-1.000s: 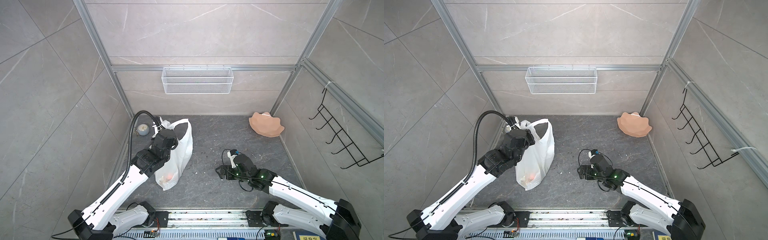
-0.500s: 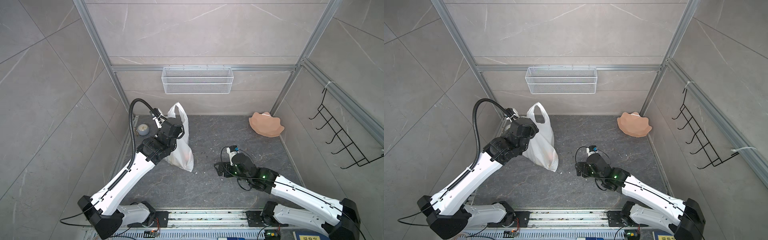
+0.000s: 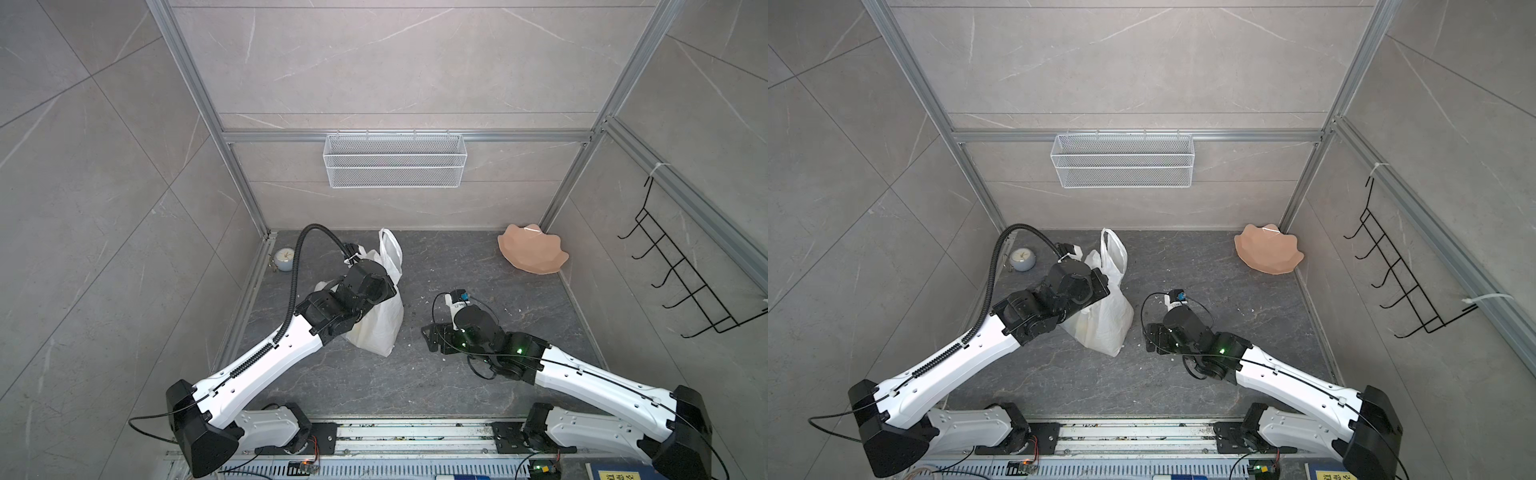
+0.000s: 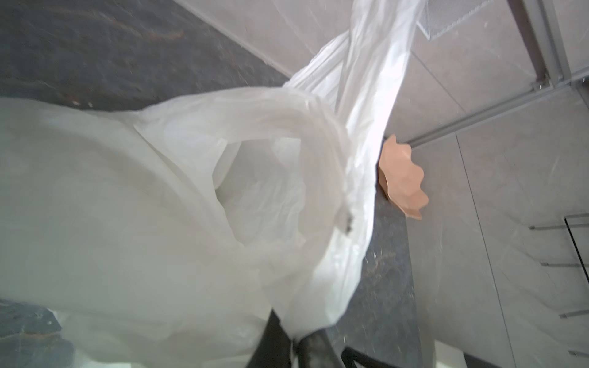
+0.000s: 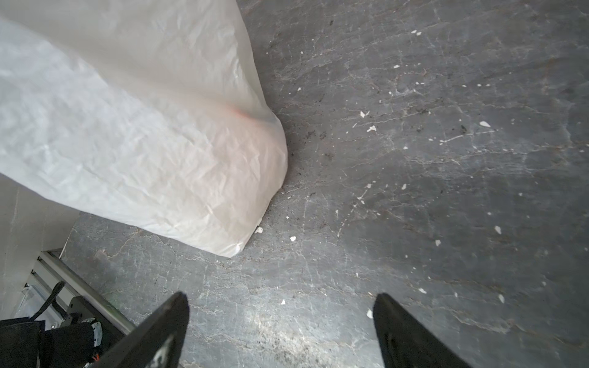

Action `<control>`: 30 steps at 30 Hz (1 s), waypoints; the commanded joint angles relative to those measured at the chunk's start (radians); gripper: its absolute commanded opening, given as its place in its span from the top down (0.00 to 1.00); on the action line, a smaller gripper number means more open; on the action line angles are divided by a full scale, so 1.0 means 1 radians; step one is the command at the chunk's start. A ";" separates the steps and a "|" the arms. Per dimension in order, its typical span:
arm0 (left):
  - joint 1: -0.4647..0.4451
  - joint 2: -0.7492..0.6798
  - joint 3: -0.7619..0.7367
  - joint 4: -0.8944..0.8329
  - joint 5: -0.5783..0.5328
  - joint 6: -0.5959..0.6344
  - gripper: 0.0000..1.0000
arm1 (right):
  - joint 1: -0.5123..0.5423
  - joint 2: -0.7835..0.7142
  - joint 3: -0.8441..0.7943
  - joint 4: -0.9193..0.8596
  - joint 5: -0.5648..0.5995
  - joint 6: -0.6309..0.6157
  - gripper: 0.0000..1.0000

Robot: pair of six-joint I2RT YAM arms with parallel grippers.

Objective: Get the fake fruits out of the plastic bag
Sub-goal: 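Pull the bag toward the robot with the left gripper while the right gripper approaches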

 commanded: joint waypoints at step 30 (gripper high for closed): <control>0.035 -0.198 0.012 -0.251 -0.177 0.320 0.24 | 0.171 0.590 0.673 -0.047 0.398 0.004 0.70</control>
